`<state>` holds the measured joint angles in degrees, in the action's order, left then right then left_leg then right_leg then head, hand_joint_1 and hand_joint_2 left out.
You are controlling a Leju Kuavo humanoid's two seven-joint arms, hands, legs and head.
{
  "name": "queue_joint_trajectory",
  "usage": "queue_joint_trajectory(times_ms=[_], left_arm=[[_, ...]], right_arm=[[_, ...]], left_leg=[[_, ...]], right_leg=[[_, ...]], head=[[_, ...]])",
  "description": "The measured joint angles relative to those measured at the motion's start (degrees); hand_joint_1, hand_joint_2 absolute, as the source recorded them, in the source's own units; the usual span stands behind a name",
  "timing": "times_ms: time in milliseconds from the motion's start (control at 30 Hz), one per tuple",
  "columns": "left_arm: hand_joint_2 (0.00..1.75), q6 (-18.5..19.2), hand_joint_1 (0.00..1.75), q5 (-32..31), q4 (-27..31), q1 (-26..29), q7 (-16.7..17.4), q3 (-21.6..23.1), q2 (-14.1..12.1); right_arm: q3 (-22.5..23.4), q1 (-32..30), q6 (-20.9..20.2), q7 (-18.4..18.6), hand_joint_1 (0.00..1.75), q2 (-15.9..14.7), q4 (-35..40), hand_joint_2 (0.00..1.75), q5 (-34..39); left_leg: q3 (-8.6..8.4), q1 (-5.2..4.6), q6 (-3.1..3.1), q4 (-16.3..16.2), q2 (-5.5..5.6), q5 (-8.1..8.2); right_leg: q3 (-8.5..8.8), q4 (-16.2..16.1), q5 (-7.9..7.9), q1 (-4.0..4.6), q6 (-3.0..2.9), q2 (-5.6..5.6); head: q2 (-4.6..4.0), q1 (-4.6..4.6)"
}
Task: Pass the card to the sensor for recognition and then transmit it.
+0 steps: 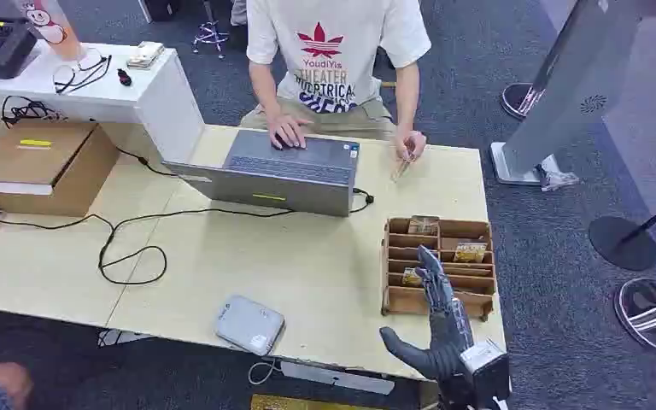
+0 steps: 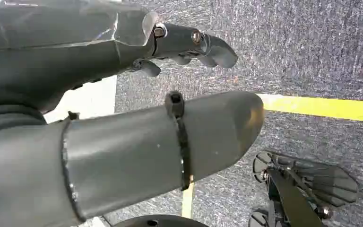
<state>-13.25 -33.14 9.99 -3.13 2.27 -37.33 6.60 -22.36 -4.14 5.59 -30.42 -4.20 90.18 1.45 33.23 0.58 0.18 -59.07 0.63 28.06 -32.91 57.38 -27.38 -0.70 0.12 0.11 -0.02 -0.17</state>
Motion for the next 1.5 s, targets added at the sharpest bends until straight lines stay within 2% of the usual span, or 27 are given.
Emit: queue_joint_trajectory(times_ms=[533,933,1000,1133,1233,1367,1433,1500], left_arm=[[0.00,0.37,0.00,0.29,0.00,0.00,0.42,0.00,-0.02],[0.00,0.11,0.00,1.44,0.00,0.04,1.24,0.00,-0.17],[0.00,-0.15,0.00,1.51,0.00,0.04,1.31,-0.02,-0.17],[0.00,-0.24,0.00,1.40,0.00,0.04,1.33,-0.07,-0.22],[0.00,-0.22,0.00,1.03,0.00,0.04,1.20,-0.07,-0.24],[0.00,-0.09,0.00,0.13,0.00,0.04,0.50,-0.04,-0.24],[0.00,0.07,0.00,-0.35,0.00,0.00,0.31,-0.04,-0.24],[0.00,0.28,0.00,-0.89,0.00,0.01,0.20,-0.04,-0.24]], right_arm=[[0.00,0.64,4.88,-0.28,0.00,0.00,0.00,1.75,-5.27],[-0.55,2.78,5.62,-0.78,0.00,0.20,-1.46,1.75,-6.05],[-0.77,3.17,8.14,-1.38,0.00,0.26,-1.71,1.75,-8.25],[-1.57,4.22,16.52,-2.47,0.00,0.28,-2.03,1.75,-15.77],[-2.30,5.35,24.47,-3.28,0.00,0.31,-2.25,1.75,-23.49],[-3.45,7.13,31.49,-3.34,0.00,0.31,-2.69,1.75,-30.31],[-3.67,8.41,33.62,-3.26,0.00,0.31,-2.97,1.75,-33.50],[-3.67,9.16,33.69,-3.41,0.00,0.31,-3.08,1.75,-35.79]], left_leg=[[0.01,0.00,0.00,0.00,0.00,0.00],[0.01,0.00,0.00,0.00,0.01,0.00],[0.01,0.00,0.00,0.00,0.00,0.00],[0.01,0.00,0.00,0.00,0.00,0.00],[0.01,0.00,0.00,0.00,0.00,0.00],[0.00,0.00,0.00,0.00,0.00,-0.01],[-0.01,0.00,-0.01,0.00,0.00,-0.01],[-0.01,0.00,-0.01,0.00,0.00,-0.01]], right_leg=[[0.00,0.00,0.00,0.00,0.00,0.00],[0.01,0.01,0.00,0.00,0.00,-0.01],[0.01,0.01,0.00,0.00,0.00,-0.01],[0.00,0.01,0.00,0.00,0.00,0.00],[0.01,0.01,0.00,0.00,0.00,0.00],[0.01,0.01,0.00,0.00,0.00,0.00],[0.01,0.01,0.00,0.00,0.00,0.00],[0.02,0.01,0.00,0.00,0.00,0.00]], head=[[0.00,0.00],[0.00,0.00],[0.00,0.00],[0.00,0.00],[0.00,0.00],[0.00,0.02],[0.00,0.00],[0.00,0.00]])
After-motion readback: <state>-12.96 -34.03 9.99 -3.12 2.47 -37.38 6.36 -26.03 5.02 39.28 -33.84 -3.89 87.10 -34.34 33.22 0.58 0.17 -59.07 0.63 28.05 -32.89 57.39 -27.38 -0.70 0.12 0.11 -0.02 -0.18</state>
